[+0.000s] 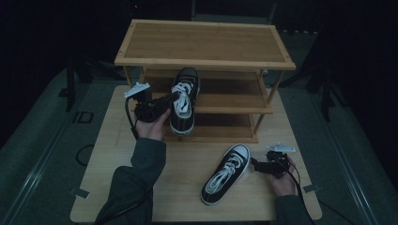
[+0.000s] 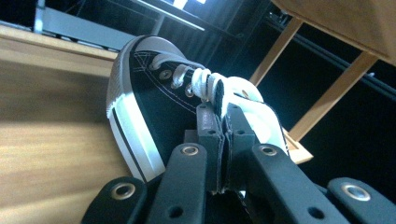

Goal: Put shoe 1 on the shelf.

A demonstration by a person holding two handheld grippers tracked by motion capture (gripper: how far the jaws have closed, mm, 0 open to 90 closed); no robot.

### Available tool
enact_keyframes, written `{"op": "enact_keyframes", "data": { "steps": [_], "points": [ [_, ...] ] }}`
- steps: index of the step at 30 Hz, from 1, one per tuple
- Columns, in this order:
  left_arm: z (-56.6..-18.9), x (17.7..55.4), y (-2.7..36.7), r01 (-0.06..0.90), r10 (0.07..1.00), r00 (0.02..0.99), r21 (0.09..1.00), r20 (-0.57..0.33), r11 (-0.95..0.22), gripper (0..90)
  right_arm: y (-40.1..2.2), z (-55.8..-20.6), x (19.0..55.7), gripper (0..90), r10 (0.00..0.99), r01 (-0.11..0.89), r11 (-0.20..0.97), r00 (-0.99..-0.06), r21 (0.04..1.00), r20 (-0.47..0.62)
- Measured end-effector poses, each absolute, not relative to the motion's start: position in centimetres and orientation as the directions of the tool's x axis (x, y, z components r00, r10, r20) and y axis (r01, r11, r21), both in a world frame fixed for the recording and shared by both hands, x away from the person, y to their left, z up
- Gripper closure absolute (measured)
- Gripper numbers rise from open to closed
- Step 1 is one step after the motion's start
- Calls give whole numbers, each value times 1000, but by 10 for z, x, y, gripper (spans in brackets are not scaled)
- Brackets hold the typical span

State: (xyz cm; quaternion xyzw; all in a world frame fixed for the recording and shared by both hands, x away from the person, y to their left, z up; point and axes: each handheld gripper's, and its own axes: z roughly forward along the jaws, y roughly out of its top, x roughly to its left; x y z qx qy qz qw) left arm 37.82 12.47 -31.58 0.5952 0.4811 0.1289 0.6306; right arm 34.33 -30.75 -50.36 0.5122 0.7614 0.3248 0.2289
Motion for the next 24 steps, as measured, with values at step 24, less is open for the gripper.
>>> {"op": "enact_keyframes", "data": {
  "steps": [24],
  "points": [
    [-323, 431, 120, 403, 734, 484, 866, -476, 296, 881, -308, -504, 343, 116, 928, 630, 266, -373, 729, -17]
  ]
}}
